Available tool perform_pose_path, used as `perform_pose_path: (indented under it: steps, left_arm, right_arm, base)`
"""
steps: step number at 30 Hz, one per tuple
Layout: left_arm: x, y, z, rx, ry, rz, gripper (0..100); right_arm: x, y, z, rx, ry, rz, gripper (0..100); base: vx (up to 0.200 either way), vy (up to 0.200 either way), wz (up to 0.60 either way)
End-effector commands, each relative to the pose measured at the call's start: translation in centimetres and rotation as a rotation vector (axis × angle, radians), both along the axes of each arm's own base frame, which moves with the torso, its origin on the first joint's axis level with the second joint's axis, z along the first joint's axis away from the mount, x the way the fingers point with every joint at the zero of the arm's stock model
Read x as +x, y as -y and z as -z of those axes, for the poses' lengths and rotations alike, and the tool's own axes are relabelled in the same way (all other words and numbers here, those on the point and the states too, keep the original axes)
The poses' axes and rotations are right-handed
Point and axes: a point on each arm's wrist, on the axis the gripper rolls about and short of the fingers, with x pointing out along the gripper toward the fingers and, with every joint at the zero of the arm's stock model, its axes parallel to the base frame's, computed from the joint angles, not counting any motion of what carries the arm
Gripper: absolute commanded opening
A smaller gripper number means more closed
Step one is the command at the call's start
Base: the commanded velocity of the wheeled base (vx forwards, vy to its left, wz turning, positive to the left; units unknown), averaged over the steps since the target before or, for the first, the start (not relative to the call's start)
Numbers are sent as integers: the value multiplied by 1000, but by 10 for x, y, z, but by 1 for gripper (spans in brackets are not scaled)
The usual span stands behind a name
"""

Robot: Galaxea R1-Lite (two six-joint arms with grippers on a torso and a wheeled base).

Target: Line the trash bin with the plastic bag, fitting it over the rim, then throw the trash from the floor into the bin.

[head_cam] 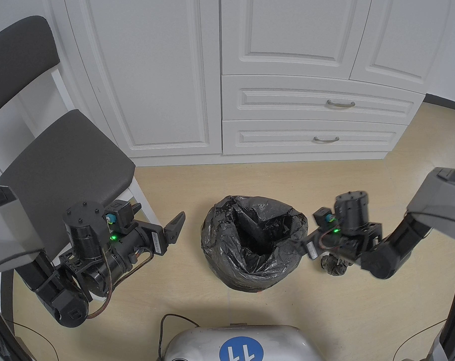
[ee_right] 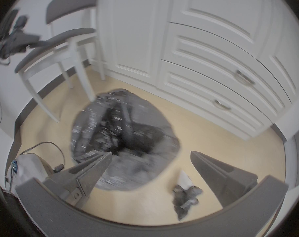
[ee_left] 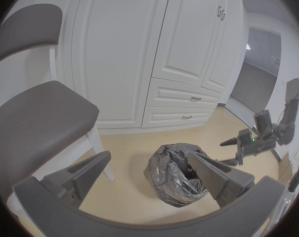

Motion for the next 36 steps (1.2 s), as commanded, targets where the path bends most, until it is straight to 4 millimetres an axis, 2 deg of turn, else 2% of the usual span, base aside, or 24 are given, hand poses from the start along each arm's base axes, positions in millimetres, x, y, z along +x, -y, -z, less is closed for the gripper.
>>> perform_pose_path:
  steps: [1, 3, 4, 6, 9, 15, 20, 26, 28, 33, 36]
  left_arm:
    - [-22, -5, 7, -4, 5, 25, 100]
    - [-25, -6, 8, -5, 5, 25, 100]
    - [-26, -7, 8, -6, 3, 24, 100]
    - [-28, -9, 9, -12, -7, 20, 100]
    - [-30, -9, 5, -32, 0, 20, 100]
    - [-38, -12, 0, -38, 10, 20, 100]
    - [-42, -12, 0, -39, 5, 25, 100]
    - [-42, -14, -2, -52, 5, 18, 100]
    - [-42, -14, 0, -65, -6, 13, 100]
    - [-42, -18, -1, -91, -13, -5, 100]
    - [-48, -21, -2, -111, -25, -8, 100]
  right_arm:
    - [21, 110, -20, 65, -91, 187, 100]
    - [37, 132, -3, 79, -141, 215, 100]
    - [41, 135, 0, 82, -147, 222, 100]
    - [65, 154, 33, 84, -207, 267, 100]
    - [77, 156, 63, 76, -274, 271, 100]
    - [94, 135, 109, 40, -458, 228, 100]
    - [104, 124, 110, 22, -545, 206, 100]
    - [136, 119, 103, 3, -595, 213, 100]
    - [153, 121, 102, 1, -589, 226, 100]
    - [178, 123, 129, -79, -543, 279, 100]
    - [173, 124, 129, -127, -601, 250, 100]
  base:
    - [0, 0, 0]
    - [0, 0, 0]
    - [0, 0, 0]
    - [0, 0, 0]
    - [0, 0, 0]
    - [0, 0, 0]
    - [0, 0, 0]
    - [0, 0, 0]
    - [0, 0, 0]
    - [0, 0, 0]
    - [0, 0, 0]
